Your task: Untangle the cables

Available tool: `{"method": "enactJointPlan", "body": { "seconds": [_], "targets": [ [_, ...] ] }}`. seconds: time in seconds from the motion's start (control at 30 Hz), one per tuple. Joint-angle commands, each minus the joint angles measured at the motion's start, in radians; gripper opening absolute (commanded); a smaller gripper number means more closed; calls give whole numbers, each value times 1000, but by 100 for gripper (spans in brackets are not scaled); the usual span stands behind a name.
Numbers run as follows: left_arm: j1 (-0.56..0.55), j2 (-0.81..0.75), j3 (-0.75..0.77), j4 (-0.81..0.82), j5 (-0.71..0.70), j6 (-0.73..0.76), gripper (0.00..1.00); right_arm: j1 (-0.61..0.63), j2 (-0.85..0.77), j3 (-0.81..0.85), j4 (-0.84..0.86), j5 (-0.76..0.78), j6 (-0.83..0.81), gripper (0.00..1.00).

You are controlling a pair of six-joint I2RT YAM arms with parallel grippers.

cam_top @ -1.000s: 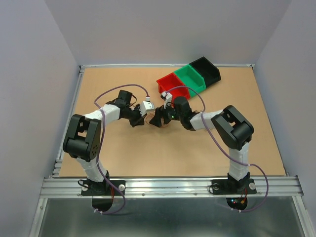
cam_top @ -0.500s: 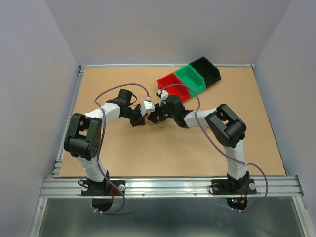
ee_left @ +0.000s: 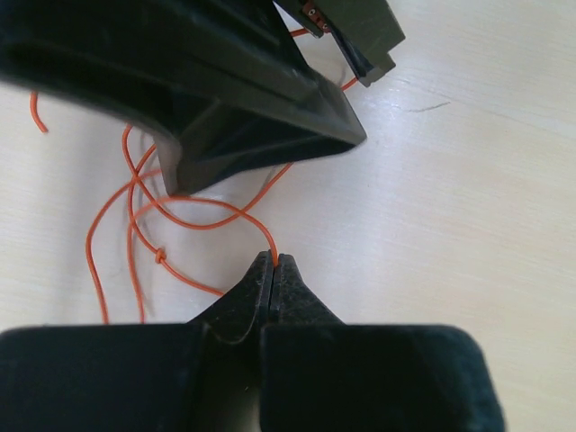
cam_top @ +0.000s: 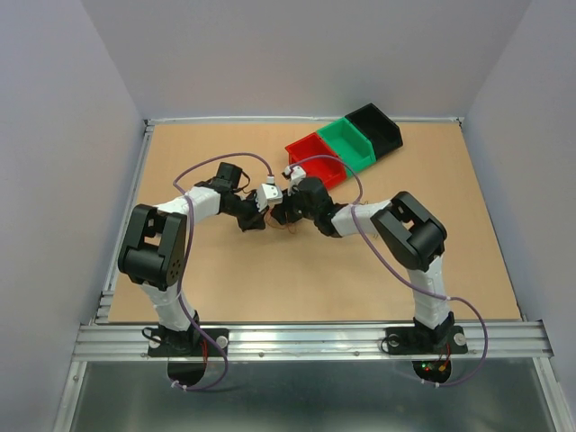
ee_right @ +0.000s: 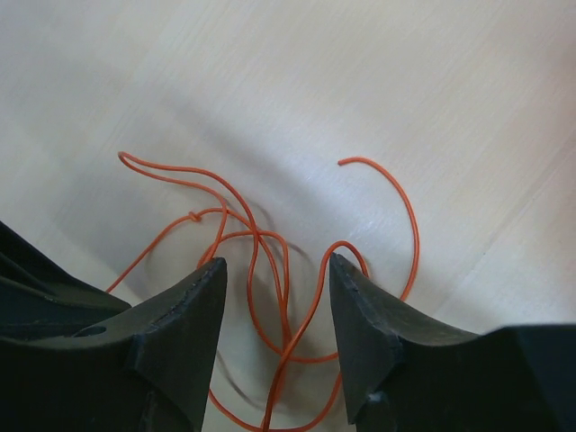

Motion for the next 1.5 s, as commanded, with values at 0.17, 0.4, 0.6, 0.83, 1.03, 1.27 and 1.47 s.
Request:
{"method": "enactJointPlan", "body": {
  "seconds": [0.17, 0.4, 0.6, 0.83, 1.03, 1.27, 1.47],
  "targets": [
    [6, -13, 37, 2, 29, -20, 0, 43, -13, -46, -35, 91, -92, 70],
    [38, 1, 59, -24, 60, -14, 0, 78, 8, -72, -64, 246, -166, 66],
    [66, -7, 68, -35, 95, -8, 3, 92, 11, -110, -68, 358, -175, 47],
    [84, -15, 72, -57, 120, 14, 34, 90, -29, -141, -42, 370, -149, 1],
    [135, -67, 56, -64, 183, 41, 71, 81, -143, -161, -25, 375, -125, 0],
    [270, -93, 71, -66, 325, 44, 83, 20, -271, -120, -39, 286, -128, 1],
    [299, -180, -15, 98, 289, -71, 85, -107, -345, -24, -102, 171, -100, 1]
  ]
}}
